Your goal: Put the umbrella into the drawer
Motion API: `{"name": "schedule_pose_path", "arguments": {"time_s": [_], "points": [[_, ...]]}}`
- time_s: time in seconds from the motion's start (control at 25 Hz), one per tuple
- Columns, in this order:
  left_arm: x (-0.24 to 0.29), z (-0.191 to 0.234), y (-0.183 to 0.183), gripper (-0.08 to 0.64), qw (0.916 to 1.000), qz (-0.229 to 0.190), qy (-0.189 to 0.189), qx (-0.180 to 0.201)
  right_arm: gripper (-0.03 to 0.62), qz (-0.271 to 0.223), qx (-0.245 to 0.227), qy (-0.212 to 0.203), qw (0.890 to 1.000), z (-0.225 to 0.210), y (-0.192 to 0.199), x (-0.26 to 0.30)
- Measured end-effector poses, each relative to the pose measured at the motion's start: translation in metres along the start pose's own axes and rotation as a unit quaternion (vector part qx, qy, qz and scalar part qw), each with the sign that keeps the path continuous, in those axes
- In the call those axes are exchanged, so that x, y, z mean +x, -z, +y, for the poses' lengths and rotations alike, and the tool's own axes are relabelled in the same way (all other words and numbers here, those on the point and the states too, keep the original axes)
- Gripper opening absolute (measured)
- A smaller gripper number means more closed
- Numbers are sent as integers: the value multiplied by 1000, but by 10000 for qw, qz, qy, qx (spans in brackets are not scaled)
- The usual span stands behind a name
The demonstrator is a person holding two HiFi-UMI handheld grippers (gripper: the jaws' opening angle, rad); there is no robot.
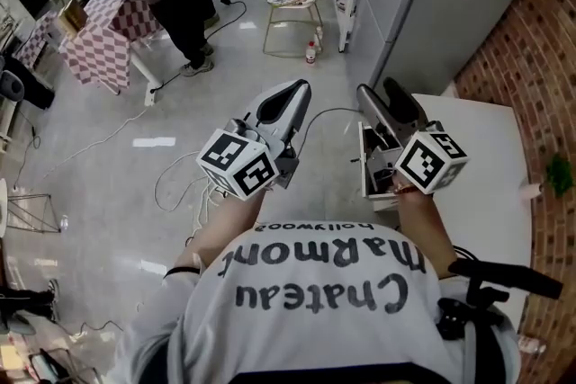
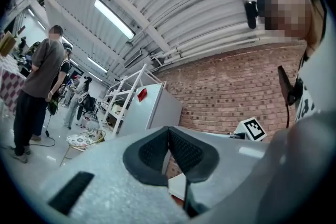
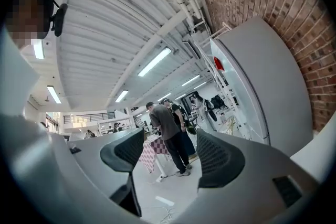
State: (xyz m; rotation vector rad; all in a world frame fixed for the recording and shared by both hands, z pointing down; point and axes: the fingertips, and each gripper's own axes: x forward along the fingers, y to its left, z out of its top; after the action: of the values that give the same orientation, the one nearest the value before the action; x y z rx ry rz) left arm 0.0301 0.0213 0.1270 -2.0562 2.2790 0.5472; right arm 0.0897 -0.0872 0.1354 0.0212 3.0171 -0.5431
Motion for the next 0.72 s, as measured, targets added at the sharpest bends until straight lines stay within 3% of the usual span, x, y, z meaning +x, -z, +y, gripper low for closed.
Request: {"name": "schedule_pose_path", "arguments": {"time_s": [0.04,0.16,0.28,0.4,0.72], "points": [[2,-5,5,17,10000,-1,-37,-36,317,74,-29,37,10000,-5,2,-5],[3,-13,24,17,9997,94,-155,-137,170,209,-78,175,9996,-16,10,-19],[-1,-17,39,16,9992,184,-307,-184,166,356,-32,113,9993,-22,21,-27],[-2,-21,49,16,9985,269,-432,-191,116,479,-55,125,9988,-29,29,-31],[-11,-18,68,17,9956,428,-788,-287,54,1046,-405,449,9927,-40,59,-34]]}}
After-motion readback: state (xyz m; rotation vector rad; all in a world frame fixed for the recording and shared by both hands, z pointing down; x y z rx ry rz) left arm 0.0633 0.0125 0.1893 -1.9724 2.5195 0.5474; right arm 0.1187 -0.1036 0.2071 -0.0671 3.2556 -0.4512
